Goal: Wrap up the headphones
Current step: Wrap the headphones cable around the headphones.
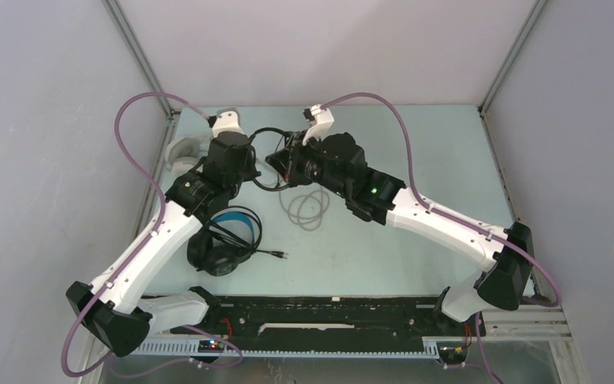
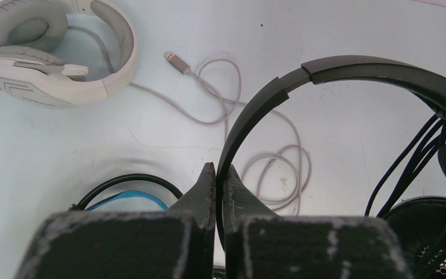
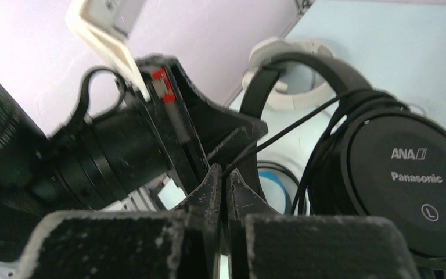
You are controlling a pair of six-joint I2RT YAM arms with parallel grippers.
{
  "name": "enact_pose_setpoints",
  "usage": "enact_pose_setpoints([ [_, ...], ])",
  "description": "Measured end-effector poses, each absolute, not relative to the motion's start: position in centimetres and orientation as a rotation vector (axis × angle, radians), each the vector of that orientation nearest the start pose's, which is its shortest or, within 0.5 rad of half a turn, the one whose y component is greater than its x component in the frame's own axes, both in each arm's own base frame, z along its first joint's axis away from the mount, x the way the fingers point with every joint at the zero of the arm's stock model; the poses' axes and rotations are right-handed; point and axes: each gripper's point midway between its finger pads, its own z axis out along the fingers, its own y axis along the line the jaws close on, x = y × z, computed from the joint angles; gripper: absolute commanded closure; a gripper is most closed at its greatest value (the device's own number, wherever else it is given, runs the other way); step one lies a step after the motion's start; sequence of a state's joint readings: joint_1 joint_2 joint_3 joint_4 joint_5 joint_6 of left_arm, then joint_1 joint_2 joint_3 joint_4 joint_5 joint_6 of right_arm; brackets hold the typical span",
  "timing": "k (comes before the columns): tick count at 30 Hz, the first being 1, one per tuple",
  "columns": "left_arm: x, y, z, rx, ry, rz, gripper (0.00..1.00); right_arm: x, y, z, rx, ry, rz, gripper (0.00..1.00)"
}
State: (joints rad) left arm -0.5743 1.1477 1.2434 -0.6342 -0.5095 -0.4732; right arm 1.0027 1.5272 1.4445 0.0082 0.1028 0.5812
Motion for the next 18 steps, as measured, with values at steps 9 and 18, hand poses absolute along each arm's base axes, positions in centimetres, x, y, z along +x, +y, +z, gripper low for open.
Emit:
enact_pose_setpoints([
  [9,31.6,-12.0,27.7,-0.197,2.074,-0.148,1.0,25.6,42.5,31.8,-0.415,1.855,1.006,1.0],
  [18,30.9,-12.6,26.9,-0.162,2.123,-0.184,1.0,25.8,42.0,30.4,-0.511,1.813,0.827,1.0],
])
